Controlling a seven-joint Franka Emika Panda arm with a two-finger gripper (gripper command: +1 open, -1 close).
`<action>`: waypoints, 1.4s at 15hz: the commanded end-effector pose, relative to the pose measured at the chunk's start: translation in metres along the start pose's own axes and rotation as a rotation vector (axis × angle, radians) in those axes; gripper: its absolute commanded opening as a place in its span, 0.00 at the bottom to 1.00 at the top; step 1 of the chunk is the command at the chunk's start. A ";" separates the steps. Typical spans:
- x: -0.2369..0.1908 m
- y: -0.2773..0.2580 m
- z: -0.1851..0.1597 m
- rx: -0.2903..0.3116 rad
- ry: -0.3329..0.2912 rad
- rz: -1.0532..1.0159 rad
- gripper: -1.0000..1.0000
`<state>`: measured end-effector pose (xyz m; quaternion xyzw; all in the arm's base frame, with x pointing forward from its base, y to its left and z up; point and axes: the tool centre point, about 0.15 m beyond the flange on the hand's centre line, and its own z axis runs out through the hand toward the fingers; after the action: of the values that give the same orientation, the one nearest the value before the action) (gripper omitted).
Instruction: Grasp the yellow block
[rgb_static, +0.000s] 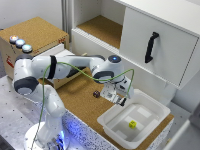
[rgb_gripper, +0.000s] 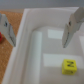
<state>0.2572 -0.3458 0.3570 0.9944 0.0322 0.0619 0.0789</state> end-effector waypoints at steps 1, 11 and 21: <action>-0.027 0.055 0.051 0.079 -0.009 0.011 1.00; 0.016 0.079 0.109 0.181 -0.003 0.029 1.00; 0.022 0.105 0.150 0.297 -0.023 0.093 1.00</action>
<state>0.2725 -0.4212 0.2613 0.9972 -0.0071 0.0611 0.0436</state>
